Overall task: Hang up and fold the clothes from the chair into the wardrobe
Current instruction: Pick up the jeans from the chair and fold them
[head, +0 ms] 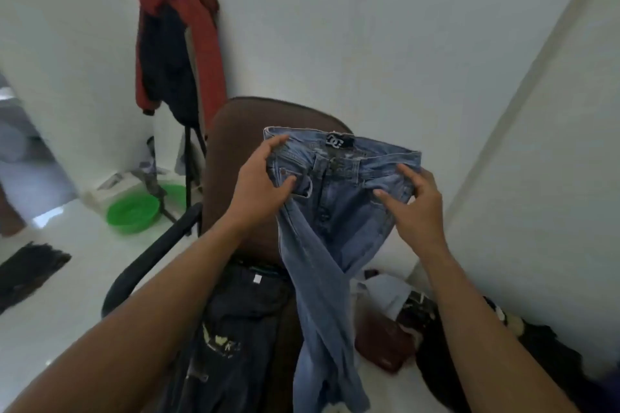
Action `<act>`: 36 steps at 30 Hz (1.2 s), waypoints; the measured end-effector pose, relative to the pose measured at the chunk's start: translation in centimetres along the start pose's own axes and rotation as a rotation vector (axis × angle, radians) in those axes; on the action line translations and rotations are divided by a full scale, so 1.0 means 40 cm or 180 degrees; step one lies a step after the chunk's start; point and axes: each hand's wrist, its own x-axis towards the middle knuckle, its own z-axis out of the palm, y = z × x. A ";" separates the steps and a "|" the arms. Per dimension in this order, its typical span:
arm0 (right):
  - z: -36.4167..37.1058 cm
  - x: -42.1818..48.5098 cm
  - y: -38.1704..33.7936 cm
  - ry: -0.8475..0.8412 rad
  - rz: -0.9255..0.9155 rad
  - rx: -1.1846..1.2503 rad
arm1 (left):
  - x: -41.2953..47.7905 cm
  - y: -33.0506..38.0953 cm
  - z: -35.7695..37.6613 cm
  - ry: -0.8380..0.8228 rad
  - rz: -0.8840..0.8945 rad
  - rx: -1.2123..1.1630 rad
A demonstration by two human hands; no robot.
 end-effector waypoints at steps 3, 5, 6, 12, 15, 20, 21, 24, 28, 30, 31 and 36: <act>-0.098 0.065 -0.087 0.0216 -0.0171 -0.0125 | 0.113 0.093 -0.055 -0.0080 0.0461 0.0299; -0.175 0.112 -0.139 0.0348 -0.0314 -0.0252 | 0.185 0.153 -0.102 -0.0094 0.0632 0.0471; -0.214 0.136 -0.166 0.0396 -0.0412 -0.0318 | 0.219 0.179 -0.127 -0.0101 0.0716 0.0560; -0.372 0.252 -0.325 0.0581 -0.0827 -0.0680 | 0.372 0.334 -0.216 0.0047 0.1194 0.0805; -0.423 0.289 -0.393 0.0550 -0.0764 -0.0495 | 0.408 0.403 -0.238 0.0010 0.1432 0.0405; -0.501 0.322 -0.471 0.0758 -0.0744 -0.0100 | 0.437 0.472 -0.264 -0.0015 0.1816 -0.0107; -0.510 0.322 -0.483 0.0776 -0.0769 -0.0055 | 0.444 0.479 -0.267 0.0017 0.1911 -0.0004; -0.535 0.328 -0.508 0.0843 -0.0835 0.0102 | 0.467 0.490 -0.271 0.0268 0.1995 0.0209; -0.561 0.324 -0.540 0.0921 -0.0752 0.0404 | 0.471 0.515 -0.287 0.0626 0.2047 0.0238; -0.570 0.316 -0.567 0.0882 -0.0772 0.0475 | 0.472 0.538 -0.302 0.0582 0.2038 0.0321; -0.574 0.311 -0.581 0.0851 -0.0812 0.0496 | 0.471 0.552 -0.311 0.0509 0.1995 0.0386; -0.595 0.301 -0.615 0.0837 -0.0958 0.0643 | 0.453 0.602 -0.346 0.0215 0.1840 0.0120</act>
